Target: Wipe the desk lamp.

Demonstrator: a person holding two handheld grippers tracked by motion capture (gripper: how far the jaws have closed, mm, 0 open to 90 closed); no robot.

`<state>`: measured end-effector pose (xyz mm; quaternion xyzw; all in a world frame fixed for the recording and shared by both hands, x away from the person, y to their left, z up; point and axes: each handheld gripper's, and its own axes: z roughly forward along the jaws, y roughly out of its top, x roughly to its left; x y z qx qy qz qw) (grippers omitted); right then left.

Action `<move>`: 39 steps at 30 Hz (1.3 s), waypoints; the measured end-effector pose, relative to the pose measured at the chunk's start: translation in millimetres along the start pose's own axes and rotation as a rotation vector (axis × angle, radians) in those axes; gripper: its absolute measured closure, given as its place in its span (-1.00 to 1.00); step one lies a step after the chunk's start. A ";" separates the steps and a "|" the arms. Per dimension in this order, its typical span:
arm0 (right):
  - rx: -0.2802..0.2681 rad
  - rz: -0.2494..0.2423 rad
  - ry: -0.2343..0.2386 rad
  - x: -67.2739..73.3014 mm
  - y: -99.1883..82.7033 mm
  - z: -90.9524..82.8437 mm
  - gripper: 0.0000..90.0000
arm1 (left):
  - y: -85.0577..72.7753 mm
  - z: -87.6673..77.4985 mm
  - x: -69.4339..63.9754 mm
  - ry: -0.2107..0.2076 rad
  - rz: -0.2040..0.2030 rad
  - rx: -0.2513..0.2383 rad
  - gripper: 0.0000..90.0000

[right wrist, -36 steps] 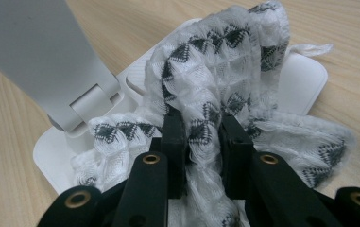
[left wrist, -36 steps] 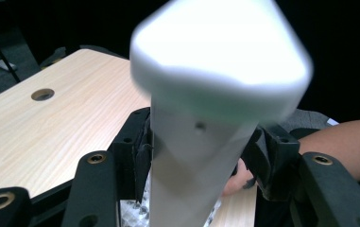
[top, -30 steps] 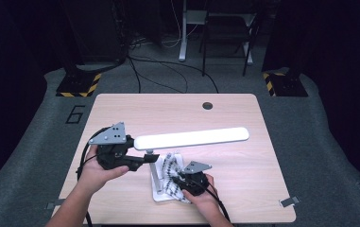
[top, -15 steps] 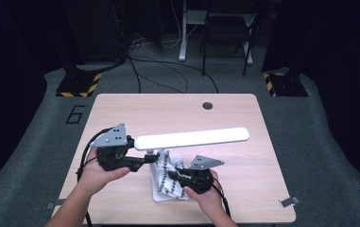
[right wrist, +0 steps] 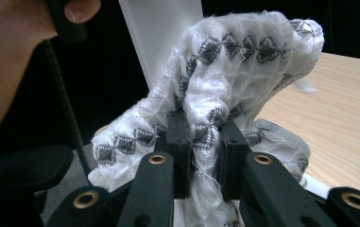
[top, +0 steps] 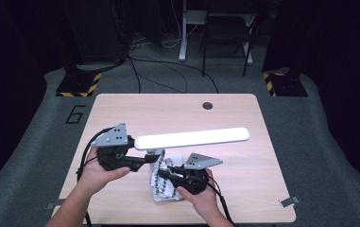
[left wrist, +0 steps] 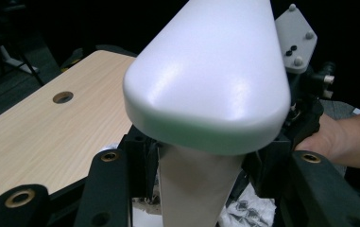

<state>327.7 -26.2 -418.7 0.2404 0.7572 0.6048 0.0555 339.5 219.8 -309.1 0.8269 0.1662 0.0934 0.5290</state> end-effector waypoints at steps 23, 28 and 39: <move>0.347 0.002 -0.044 -28.3 -71.7 43.2 0.76 | -0.6 0.5 -0.7 0.010 0.008 -0.001 0.18; 0.206 -0.002 -0.026 -16.2 -42.4 27.7 0.76 | -0.5 0.4 -0.8 0.011 0.006 0.001 0.18; -0.026 -0.041 0.027 6.4 11.0 -3.6 0.76 | -0.2 0.3 -1.2 0.017 0.006 0.006 0.18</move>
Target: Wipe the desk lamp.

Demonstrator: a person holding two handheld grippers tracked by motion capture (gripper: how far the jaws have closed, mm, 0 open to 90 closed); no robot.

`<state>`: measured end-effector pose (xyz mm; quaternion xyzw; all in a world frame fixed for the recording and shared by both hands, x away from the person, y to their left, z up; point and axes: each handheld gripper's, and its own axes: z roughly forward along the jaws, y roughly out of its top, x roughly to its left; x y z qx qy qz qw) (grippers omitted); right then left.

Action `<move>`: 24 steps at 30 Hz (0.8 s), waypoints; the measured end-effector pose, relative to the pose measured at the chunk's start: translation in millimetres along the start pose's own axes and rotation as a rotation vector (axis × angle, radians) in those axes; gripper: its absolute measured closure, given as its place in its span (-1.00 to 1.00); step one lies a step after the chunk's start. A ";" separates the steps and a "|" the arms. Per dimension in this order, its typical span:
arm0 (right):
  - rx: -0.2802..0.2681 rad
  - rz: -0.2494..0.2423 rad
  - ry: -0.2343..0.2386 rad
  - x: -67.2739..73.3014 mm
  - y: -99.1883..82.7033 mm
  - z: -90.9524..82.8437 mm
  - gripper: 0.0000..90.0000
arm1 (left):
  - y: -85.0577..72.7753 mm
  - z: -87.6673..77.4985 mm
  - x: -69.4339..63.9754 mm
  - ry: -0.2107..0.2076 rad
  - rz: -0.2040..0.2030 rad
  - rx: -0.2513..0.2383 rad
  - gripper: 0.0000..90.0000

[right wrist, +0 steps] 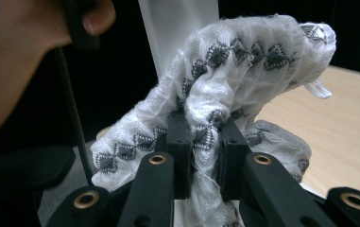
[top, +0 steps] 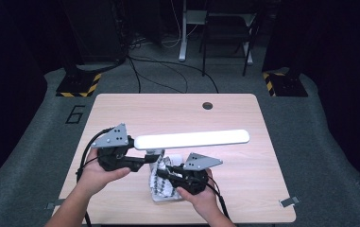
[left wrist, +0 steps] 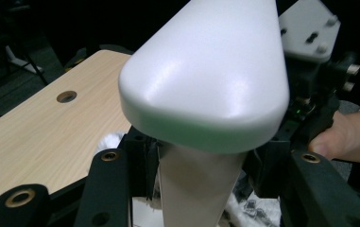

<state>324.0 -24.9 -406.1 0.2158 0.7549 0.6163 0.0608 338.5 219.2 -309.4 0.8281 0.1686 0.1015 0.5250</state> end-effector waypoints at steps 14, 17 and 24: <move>0.193 0.063 -0.047 -23.6 -43.2 28.3 0.77 | 0.3 0.7 -0.1 -0.002 0.007 0.004 0.18; 0.315 0.034 -0.081 -26.2 -68.7 39.9 0.76 | 0.3 1.6 -0.5 0.000 0.004 -0.001 0.18; 0.402 -0.035 -0.112 -28.4 -92.6 45.4 0.76 | -3.0 0.1 1.8 -0.012 -0.009 -0.025 0.16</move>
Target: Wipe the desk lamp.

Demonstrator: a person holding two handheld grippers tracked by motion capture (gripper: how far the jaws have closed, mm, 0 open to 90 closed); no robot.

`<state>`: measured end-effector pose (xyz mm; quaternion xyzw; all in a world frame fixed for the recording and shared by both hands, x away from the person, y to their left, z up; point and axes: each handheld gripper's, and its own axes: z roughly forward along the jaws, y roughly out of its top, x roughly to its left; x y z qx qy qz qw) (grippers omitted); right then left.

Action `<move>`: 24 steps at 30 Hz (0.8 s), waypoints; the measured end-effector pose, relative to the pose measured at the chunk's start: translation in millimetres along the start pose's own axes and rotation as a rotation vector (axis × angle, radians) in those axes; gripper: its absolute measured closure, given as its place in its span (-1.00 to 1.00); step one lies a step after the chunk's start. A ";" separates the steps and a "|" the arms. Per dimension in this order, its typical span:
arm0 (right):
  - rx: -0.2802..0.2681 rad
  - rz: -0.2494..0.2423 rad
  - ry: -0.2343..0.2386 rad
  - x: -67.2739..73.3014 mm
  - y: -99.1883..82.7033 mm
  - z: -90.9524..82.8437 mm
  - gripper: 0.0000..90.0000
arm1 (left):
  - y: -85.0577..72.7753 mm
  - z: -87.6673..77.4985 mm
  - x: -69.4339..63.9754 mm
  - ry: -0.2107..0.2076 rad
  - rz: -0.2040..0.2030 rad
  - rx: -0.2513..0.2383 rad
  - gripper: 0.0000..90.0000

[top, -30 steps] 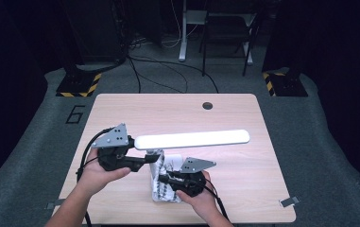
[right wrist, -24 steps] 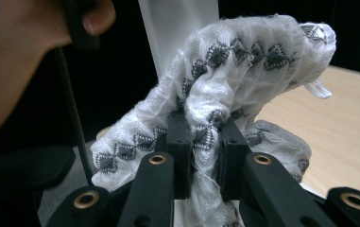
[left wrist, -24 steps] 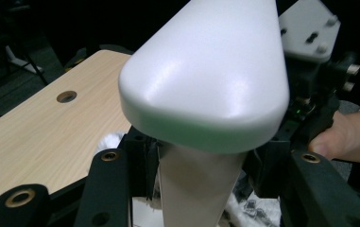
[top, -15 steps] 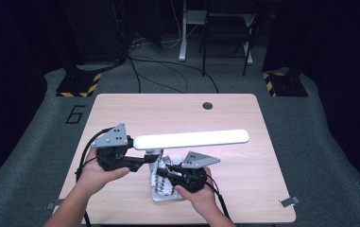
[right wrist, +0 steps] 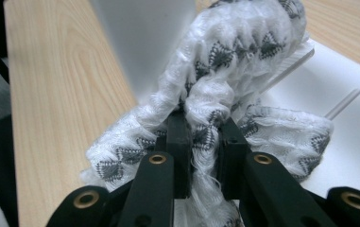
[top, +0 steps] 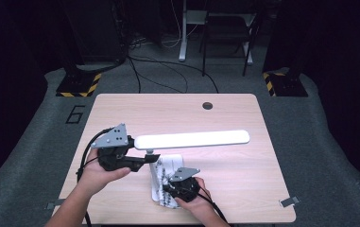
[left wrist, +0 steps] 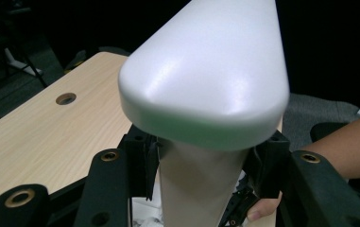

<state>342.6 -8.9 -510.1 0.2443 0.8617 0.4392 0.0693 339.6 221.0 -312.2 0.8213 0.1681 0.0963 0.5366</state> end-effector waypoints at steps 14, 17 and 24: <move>-0.130 0.119 -0.013 -18.6 5.5 -34.0 0.75 | -61.6 14.0 6.1 -0.012 -0.026 0.011 0.04; -0.169 0.127 -0.029 -23.3 8.6 -45.4 0.75 | -81.7 22.6 9.4 -0.033 -0.068 0.000 0.06; -0.215 0.162 -0.064 -31.5 9.7 -61.6 0.75 | -111.4 43.2 11.4 -0.038 -0.075 0.029 0.08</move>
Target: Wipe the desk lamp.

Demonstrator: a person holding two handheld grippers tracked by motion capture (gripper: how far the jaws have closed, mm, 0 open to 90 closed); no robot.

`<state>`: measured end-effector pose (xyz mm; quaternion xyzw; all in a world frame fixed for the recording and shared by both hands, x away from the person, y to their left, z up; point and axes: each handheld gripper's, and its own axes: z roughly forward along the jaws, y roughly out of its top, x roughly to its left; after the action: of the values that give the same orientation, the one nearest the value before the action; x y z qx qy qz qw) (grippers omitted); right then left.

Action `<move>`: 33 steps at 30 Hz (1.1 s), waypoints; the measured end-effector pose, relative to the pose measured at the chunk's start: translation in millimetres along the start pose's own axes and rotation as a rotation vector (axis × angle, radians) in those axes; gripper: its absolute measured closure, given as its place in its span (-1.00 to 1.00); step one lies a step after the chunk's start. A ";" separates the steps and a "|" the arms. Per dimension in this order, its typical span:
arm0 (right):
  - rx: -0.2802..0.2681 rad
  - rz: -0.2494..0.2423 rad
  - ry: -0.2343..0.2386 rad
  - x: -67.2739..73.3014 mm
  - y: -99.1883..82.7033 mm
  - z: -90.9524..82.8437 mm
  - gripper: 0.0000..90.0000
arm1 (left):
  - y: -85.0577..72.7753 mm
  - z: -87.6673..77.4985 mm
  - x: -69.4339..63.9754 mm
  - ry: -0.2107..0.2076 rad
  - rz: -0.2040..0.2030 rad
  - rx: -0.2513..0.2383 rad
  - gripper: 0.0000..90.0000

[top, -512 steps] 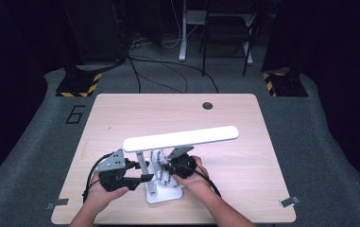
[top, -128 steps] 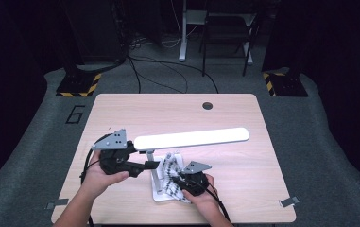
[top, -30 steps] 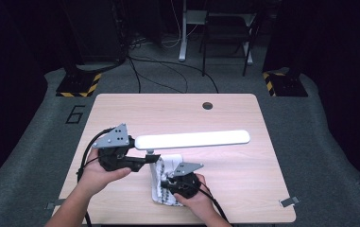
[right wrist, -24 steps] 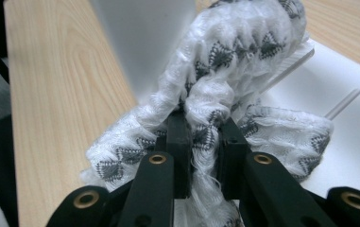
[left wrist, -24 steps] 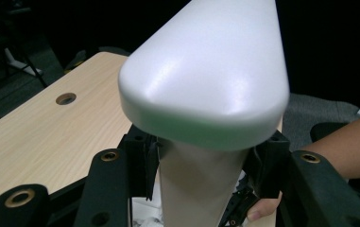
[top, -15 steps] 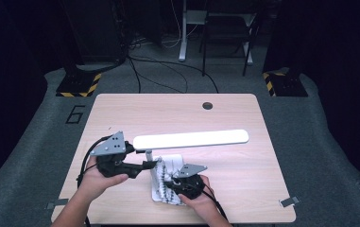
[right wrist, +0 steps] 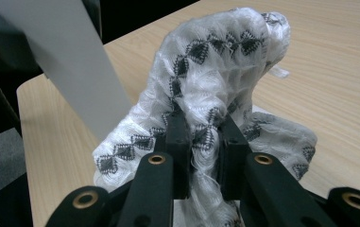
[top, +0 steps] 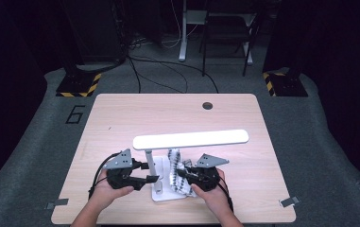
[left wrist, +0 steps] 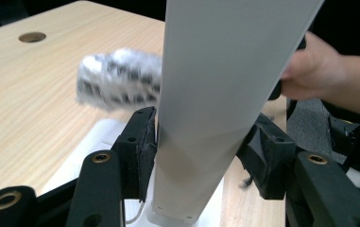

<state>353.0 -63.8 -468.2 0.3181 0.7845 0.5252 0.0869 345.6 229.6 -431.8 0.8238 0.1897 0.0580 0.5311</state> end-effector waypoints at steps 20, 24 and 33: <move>-0.082 0.010 0.035 3.3 13.9 -17.0 0.75 | -38.4 28.7 4.4 0.016 0.021 0.043 0.12; -0.093 -0.008 0.070 14.2 24.5 -20.7 0.75 | -37.3 28.5 2.9 0.030 0.044 0.062 0.14; -0.175 -0.071 0.159 47.0 51.2 -15.5 0.75 | -37.3 30.3 -0.5 0.062 0.057 0.063 0.15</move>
<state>329.7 -35.3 -407.2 0.2385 0.7508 0.6120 0.0704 344.8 217.2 -478.2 0.8429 0.1843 0.0926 0.4969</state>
